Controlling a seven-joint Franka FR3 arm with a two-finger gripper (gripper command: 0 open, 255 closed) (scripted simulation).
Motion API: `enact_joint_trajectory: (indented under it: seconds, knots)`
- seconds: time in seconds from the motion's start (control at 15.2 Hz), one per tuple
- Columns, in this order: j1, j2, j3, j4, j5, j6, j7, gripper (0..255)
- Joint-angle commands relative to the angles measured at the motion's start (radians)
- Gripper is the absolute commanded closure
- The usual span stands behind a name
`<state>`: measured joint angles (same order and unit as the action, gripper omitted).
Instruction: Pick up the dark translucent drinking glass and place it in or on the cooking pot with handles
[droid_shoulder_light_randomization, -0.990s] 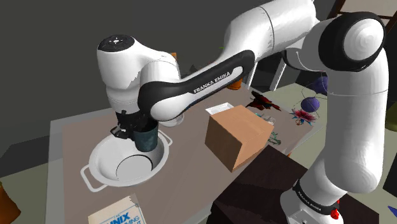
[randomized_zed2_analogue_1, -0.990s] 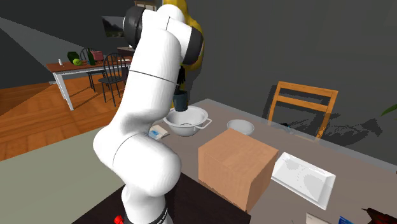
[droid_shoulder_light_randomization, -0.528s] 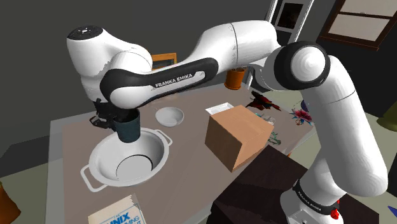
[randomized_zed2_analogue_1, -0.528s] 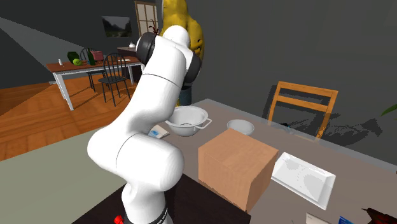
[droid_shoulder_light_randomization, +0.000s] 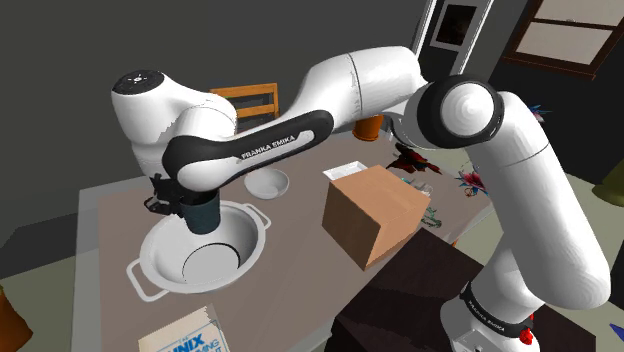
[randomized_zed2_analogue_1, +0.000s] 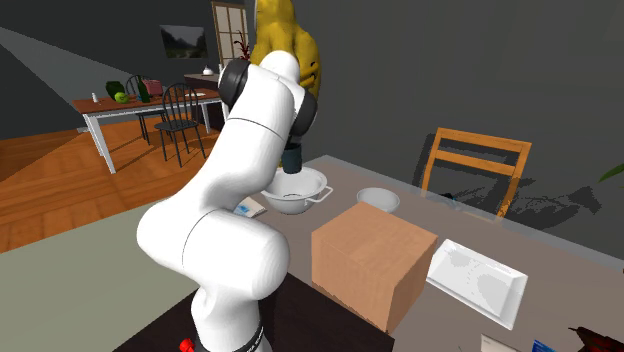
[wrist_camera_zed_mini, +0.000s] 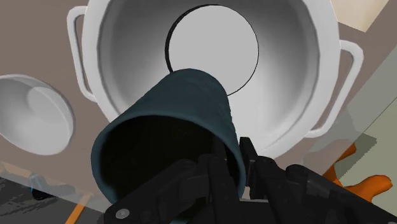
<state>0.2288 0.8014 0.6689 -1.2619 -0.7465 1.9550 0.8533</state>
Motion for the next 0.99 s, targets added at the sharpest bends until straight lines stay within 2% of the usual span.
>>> enact_joint_trajectory:
  seconds: [0.0, 0.53, 0.92]
  knots:
    - [-0.002, 0.009, -0.005, -0.011, -0.007, 0.019, 0.006, 255]
    - [0.002, 0.053, -0.028, -0.042, -0.038, 0.087, 0.038, 255]
    - [0.003, 0.055, -0.030, -0.043, -0.040, 0.089, 0.039, 255]
